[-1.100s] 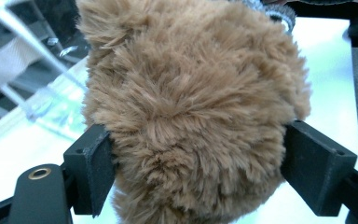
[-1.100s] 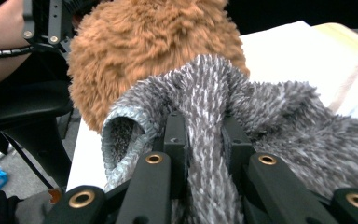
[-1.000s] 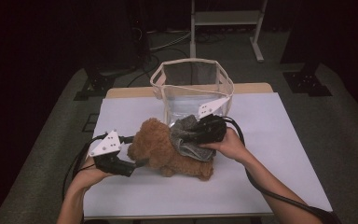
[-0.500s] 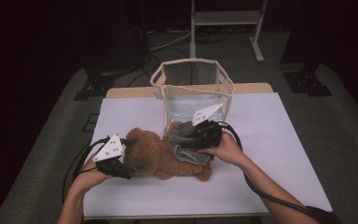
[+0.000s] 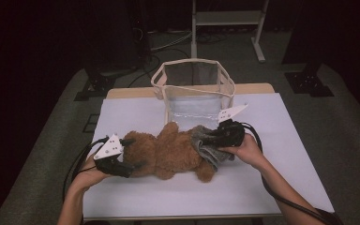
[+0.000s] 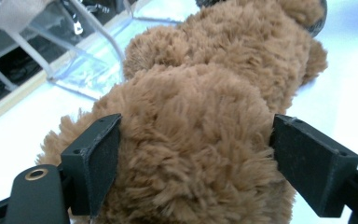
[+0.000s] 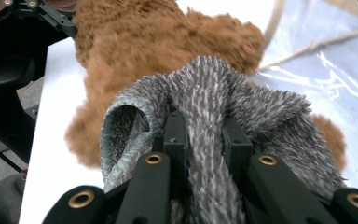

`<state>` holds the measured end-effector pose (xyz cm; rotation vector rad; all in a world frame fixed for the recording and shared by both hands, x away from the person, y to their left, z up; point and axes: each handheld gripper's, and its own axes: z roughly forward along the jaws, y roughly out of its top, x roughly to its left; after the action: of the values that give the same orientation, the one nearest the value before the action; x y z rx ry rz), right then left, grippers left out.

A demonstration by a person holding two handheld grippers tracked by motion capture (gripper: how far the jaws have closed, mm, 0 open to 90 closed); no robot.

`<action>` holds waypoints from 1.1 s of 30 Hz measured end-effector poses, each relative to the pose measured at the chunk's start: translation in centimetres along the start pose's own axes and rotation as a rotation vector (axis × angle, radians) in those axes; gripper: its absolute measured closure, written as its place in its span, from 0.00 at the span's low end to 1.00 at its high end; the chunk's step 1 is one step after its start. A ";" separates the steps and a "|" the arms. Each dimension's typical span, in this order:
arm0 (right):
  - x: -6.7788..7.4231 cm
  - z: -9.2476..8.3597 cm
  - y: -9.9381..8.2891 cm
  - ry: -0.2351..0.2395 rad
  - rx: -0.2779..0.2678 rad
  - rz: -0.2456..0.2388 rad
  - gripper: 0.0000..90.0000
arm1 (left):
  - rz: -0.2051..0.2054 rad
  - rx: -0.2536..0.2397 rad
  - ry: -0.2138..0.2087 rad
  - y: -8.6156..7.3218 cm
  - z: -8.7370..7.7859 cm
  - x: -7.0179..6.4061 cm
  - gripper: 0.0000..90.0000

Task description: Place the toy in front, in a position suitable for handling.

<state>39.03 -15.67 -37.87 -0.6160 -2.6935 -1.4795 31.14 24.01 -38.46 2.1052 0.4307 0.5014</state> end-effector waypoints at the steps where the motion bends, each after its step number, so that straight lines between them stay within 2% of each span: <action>1: -0.1 0.1 -0.2 0.001 0.001 0.008 0.84 | -0.010 0.001 0.004 -0.2 0.1 0.1 0.20; 4: -0.2 0.6 -0.6 0.012 0.001 0.019 0.84 | -0.028 -0.011 0.008 -0.7 0.4 0.4 0.20; 11: 1.1 1.0 0.1 0.027 0.006 -0.009 0.84 | -0.041 0.005 0.027 -1.0 1.0 1.4 0.20; 17: 2.3 1.3 0.7 0.072 -0.007 -0.027 0.84 | -0.051 0.019 0.038 -1.0 1.7 2.3 0.20; 20: 2.6 1.4 1.0 0.081 -0.010 -0.035 0.84 | -0.062 0.017 0.030 -0.8 1.9 2.7 0.20; 21: 2.5 1.4 0.9 0.077 -0.010 -0.040 0.84 | -0.054 0.020 0.027 -0.7 1.9 2.8 0.20; 24: 1.7 1.0 0.6 0.067 -0.020 -0.013 0.84 | -0.032 0.014 0.022 -0.1 1.6 2.5 0.20; 27: 1.0 0.6 0.2 0.062 -0.036 0.011 0.84 | -0.002 -0.013 0.011 0.8 1.1 2.0 0.20; 29: 0.8 0.3 0.0 0.053 -0.043 0.015 0.84 | 0.017 -0.030 0.002 1.6 0.9 1.5 0.20; 33: 0.6 -0.3 -0.5 0.041 -0.051 0.019 0.83 | 0.071 -0.034 -0.025 3.0 1.3 0.2 0.20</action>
<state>38.25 -15.90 -37.96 -0.6048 -2.6198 -1.5435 32.28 21.66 -36.58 2.0972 0.3319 0.5199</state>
